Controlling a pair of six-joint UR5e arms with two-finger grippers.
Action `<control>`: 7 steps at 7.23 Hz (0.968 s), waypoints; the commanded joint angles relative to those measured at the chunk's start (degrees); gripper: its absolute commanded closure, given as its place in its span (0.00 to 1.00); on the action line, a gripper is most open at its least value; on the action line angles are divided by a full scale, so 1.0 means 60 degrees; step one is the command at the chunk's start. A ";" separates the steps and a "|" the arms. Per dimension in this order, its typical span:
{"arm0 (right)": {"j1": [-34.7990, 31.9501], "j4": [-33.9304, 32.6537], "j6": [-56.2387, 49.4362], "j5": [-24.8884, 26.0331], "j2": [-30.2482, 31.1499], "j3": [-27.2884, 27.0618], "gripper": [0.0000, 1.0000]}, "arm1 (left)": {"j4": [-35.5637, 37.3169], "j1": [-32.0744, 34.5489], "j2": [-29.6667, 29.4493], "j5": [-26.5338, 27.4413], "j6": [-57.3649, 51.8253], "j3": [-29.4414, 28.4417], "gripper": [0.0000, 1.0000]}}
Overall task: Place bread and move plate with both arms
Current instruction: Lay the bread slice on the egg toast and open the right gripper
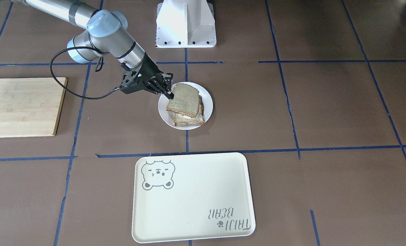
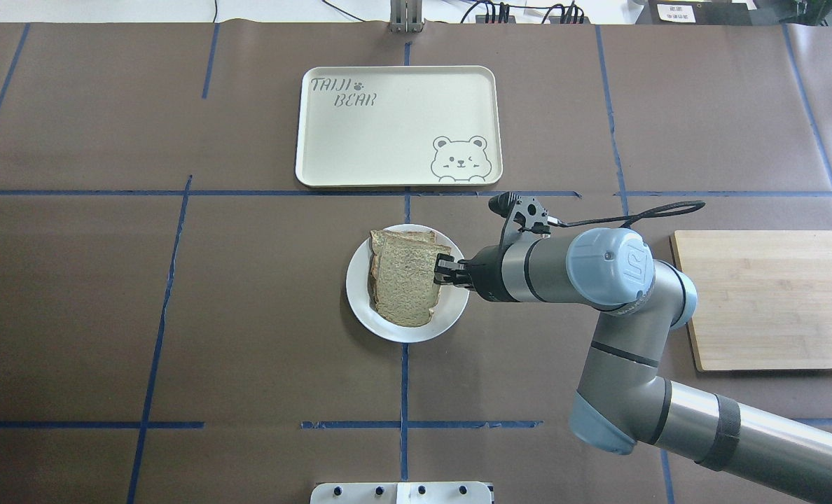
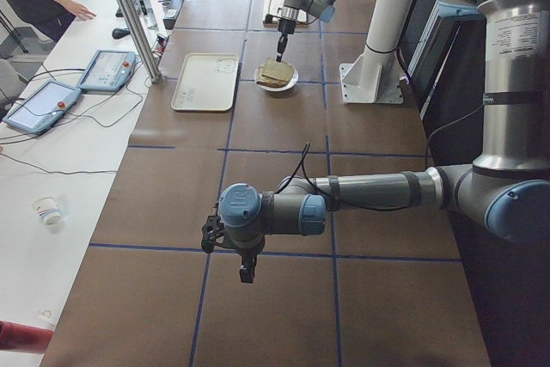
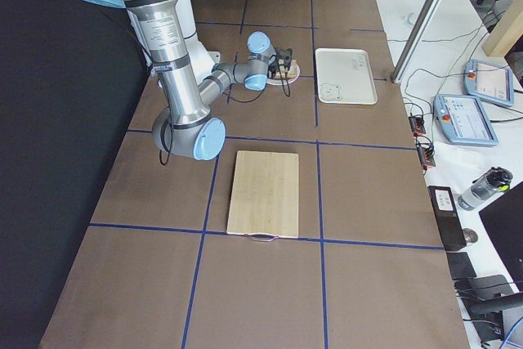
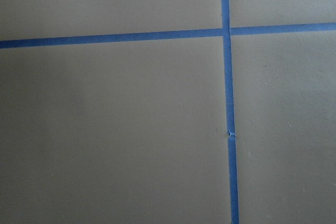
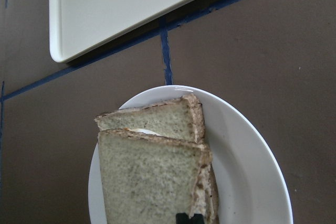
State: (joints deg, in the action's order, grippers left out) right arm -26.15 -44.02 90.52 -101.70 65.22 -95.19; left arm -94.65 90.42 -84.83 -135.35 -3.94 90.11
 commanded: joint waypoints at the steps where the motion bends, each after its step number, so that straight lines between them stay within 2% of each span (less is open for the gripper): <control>1: 0.0023 0.0012 0.0015 0.0001 -0.0030 0.0016 0.03 | -0.0002 0.0003 -0.0011 0.0000 -0.0003 0.0069 0.00; 3: -0.0282 -0.0003 0.0074 -0.0057 -0.0146 -0.0043 0.00 | -0.0103 -0.0011 -0.0041 -0.0116 0.0012 0.0098 0.00; 5: -0.1071 -0.0337 0.0045 -0.0537 -0.0220 -0.0116 0.00 | -0.0978 -0.0026 -0.0070 -0.0949 0.0114 0.0084 0.00; 6: -0.1627 -0.1326 -0.0042 -0.1121 -0.0423 -0.0305 0.00 | -0.1215 -0.0171 -0.0215 -0.1300 0.0143 0.0098 0.00; 7: -0.2039 -0.2511 -0.0681 -0.1301 -0.0397 -0.0756 0.00 | -0.1246 -0.0274 -0.0608 -0.1666 0.0680 0.0142 0.00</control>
State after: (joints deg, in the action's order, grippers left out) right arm -35.09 -51.79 89.39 -107.32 63.17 -97.36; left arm -101.10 89.51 -86.48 -142.75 -2.27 90.76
